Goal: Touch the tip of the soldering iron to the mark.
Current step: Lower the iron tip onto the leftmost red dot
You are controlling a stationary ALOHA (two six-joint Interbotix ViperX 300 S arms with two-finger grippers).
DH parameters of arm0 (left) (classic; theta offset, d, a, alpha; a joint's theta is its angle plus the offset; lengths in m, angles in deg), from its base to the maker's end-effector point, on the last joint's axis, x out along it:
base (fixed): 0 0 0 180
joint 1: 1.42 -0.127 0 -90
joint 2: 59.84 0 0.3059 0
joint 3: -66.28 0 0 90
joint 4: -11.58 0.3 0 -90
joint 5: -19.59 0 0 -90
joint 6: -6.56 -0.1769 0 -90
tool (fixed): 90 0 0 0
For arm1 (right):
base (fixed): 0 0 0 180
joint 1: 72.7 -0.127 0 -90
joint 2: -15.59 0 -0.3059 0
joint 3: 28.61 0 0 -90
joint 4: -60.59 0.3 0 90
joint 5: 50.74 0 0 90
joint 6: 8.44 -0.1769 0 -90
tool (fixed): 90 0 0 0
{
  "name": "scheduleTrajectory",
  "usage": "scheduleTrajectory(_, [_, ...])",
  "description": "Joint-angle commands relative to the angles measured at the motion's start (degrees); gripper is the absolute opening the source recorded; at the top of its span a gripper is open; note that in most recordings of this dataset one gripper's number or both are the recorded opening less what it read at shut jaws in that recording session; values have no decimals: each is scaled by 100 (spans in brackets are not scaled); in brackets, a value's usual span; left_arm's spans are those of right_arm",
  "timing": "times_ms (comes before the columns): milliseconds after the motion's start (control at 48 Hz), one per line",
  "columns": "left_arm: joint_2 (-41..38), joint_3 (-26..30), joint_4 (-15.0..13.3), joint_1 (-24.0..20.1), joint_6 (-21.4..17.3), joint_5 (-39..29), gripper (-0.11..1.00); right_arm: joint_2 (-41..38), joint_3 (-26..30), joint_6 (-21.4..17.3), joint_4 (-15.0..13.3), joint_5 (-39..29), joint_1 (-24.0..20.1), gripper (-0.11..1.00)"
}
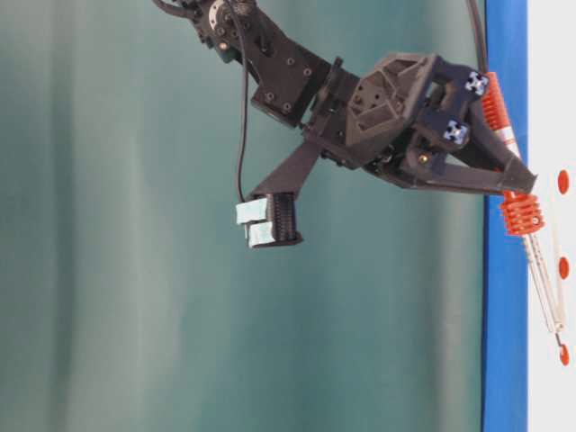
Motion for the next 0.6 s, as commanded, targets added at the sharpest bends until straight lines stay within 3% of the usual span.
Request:
scheduleTrajectory(0, [-44,35,9,-18,9,35,2,53,141,0,-9,62,26,6])
scheduleTrajectory(584, [-35,26,9,-18,9,35,2,9,158,0,-9,35,53,6])
